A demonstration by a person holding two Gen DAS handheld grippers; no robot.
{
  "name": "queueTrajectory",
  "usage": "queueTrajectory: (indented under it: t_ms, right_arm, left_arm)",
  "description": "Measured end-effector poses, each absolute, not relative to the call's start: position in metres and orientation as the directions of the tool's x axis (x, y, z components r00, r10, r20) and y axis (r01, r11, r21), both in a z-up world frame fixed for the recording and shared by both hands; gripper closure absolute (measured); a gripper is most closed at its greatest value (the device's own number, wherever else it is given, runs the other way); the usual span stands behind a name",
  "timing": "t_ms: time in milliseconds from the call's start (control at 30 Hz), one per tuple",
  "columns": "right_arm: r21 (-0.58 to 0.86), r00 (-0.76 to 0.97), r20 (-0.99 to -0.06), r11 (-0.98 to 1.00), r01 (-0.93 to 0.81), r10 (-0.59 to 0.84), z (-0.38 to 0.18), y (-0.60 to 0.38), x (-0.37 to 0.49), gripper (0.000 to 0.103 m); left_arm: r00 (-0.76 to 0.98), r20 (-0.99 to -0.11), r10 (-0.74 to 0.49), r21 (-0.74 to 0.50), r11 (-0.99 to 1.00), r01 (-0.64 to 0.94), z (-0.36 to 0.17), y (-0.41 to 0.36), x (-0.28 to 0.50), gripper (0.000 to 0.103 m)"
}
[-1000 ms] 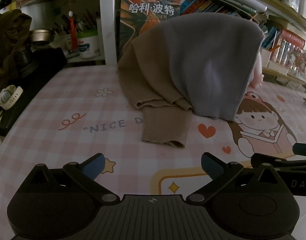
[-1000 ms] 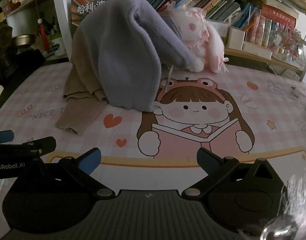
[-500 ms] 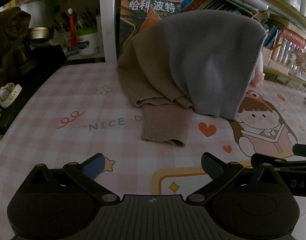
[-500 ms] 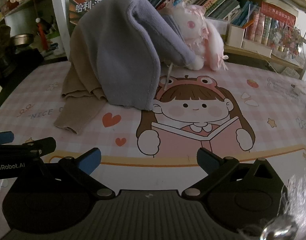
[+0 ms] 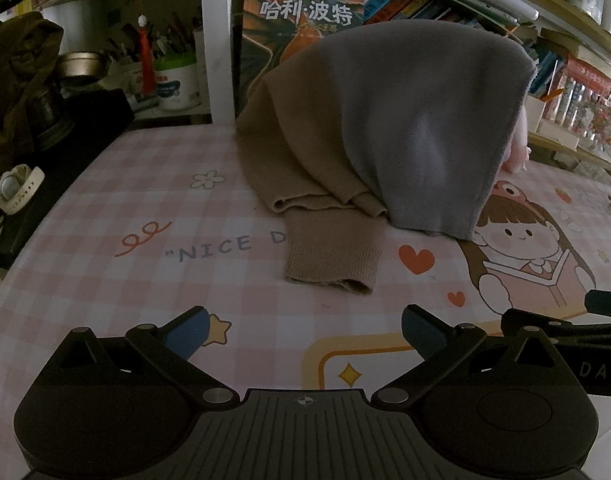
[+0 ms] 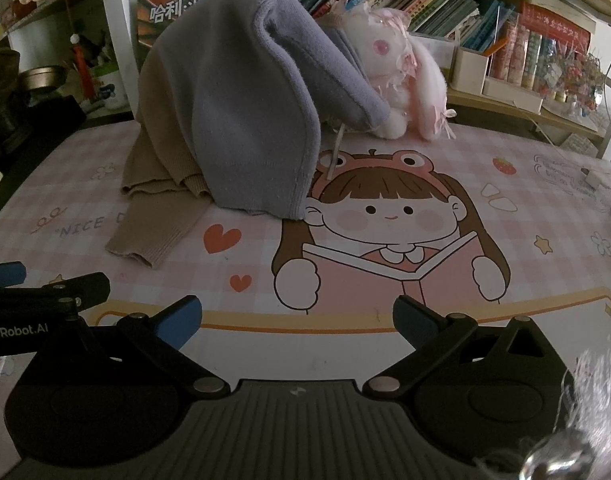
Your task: Fold clothes
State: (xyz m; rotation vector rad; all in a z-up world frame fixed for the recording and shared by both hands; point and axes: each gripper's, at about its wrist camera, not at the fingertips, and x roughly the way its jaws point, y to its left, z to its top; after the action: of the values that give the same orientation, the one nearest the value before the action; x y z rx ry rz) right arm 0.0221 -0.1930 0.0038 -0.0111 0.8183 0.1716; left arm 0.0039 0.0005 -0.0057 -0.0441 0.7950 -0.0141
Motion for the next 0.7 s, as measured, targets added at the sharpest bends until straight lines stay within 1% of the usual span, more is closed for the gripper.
queueTrajectory:
  t_ms: [700]
  right_arm:
    - [0.059,0.676,-0.723,0.988,-0.146,0.143,0.0045,-0.1924,0.0183,0.0]
  left_arm:
    - [0.707,-0.707,-0.021,-0.033,0.999,-0.003,-0.0039,0.0022,0.0013,0.0]
